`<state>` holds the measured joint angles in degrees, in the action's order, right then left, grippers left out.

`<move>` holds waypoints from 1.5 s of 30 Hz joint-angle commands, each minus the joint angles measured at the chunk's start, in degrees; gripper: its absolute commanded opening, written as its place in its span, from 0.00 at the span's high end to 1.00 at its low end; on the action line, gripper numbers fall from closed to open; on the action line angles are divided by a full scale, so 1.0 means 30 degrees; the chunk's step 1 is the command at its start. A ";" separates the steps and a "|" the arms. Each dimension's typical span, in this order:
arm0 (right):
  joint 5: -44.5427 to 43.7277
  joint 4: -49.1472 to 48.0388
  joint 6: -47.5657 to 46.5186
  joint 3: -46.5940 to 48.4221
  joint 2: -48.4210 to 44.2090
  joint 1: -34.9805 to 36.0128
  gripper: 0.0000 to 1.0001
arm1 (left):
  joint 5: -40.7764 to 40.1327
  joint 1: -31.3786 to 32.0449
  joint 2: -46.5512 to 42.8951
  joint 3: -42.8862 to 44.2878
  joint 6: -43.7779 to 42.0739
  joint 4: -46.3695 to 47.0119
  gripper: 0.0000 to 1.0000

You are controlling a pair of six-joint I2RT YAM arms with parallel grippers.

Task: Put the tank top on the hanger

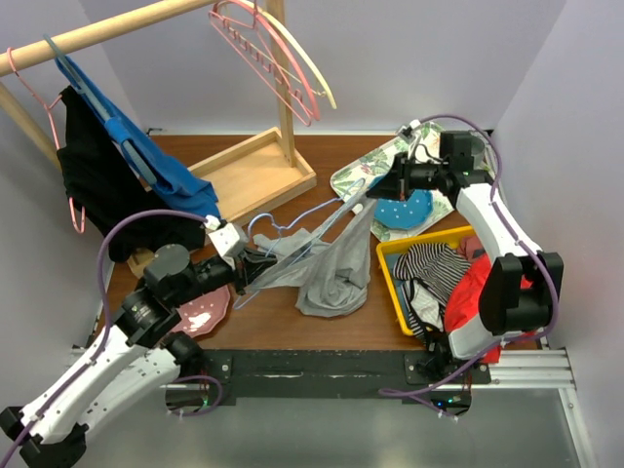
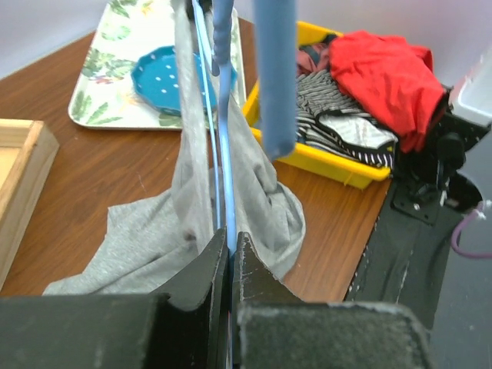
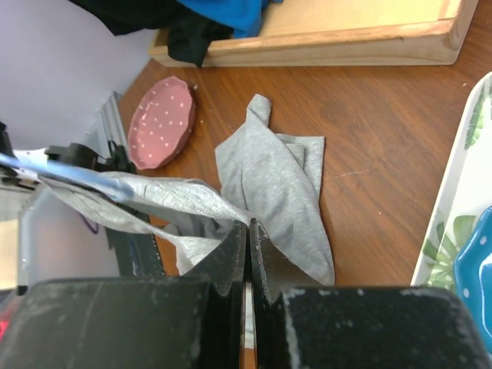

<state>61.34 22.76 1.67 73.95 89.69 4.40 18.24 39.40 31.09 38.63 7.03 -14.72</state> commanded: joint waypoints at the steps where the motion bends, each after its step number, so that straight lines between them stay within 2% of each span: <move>1: 0.1584 -0.0614 0.1168 0.1627 -0.0013 -0.0852 1.00 | 0.1712 -0.0066 0.1060 0.1388 -0.1988 -0.1009 1.00; 11: 0.2140 -0.1114 0.1757 0.2302 -0.0219 -0.1966 1.00 | -0.0454 -0.0125 0.3550 0.3118 -0.3543 -0.3558 1.00; 17: 0.3690 -0.0677 0.1612 0.1893 -0.0423 -0.1644 1.00 | 0.0538 -0.0183 0.4986 0.3587 -0.3573 -0.2684 1.00; 21: 0.3814 0.2335 -0.0930 0.2095 -0.0657 0.0432 1.00 | 0.0834 -0.0183 0.6244 0.3996 -0.3339 -0.1018 1.00; 22: 0.3521 0.3214 -0.2620 0.2213 -0.0745 0.1277 1.00 | 0.0834 -0.0183 0.6421 0.4114 -0.3222 -0.0721 1.00; 23: 0.3170 0.4963 -0.3565 0.2388 -0.0804 0.1692 0.97 | 0.0805 -0.0183 0.6539 0.4202 -0.3192 -0.0399 1.00; 26: 0.1501 0.6674 -0.5652 0.2887 -0.1360 0.2456 0.89 | 0.0629 -0.0183 0.6833 0.4524 -0.3133 0.0598 1.00; 29: -0.1832 0.7698 -0.6326 0.3734 -0.1946 0.2283 0.62 | 0.0834 -0.0212 0.6804 0.4905 -0.3309 0.0952 1.00; 30: -0.2482 0.7908 -0.6735 0.4260 -0.2150 0.2137 0.46 | 0.0921 -0.0212 0.6688 0.5080 -0.3425 0.0807 1.00; 34: -0.4303 0.8814 -0.8461 0.5960 -0.3321 0.0559 0.27 | 0.1564 -0.0212 0.6511 0.5754 -0.4419 -0.0510 1.00; 35: -0.4305 0.9717 -0.9251 0.6747 -0.3469 0.0466 0.23 | 0.1799 -0.0212 0.6511 0.5958 -0.4596 -0.0832 1.00; 37: -0.4160 1.1328 -1.3402 0.7455 -0.3704 0.0466 0.15 | 0.2762 -0.0241 0.6715 0.6632 -0.5064 -0.1887 1.00; 38: -0.3433 1.3310 -1.5072 0.7951 -0.3850 0.0495 0.13 | 0.3087 -0.0213 0.6832 0.6895 -0.5154 -0.2238 1.00; 39: -0.3165 1.4519 -1.8830 0.8130 -0.3910 0.0524 0.12 | 0.3438 -0.0212 0.7094 0.7536 -0.5300 -0.2967 1.00; 40: -0.3075 1.6793 -2.0637 0.8219 -0.3910 0.0901 0.10 | 0.3964 -0.0241 0.7271 0.7862 -0.5533 -0.3322 1.00; 42: -0.4037 1.8479 -2.4586 0.8075 -0.3823 0.1604 0.10 | 0.4377 -0.0213 0.7680 0.8767 -0.5710 -0.4141 1.00; 45: -0.4889 1.9394 -2.6245 0.7022 -0.3764 0.2544 0.11 | 0.4993 -0.0212 0.8121 0.9940 -0.6120 -0.4964 1.00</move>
<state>50.22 67.37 -56.62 97.67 76.86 9.30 28.32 39.03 54.15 62.28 -8.23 -26.37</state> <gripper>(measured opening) 0.898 0.040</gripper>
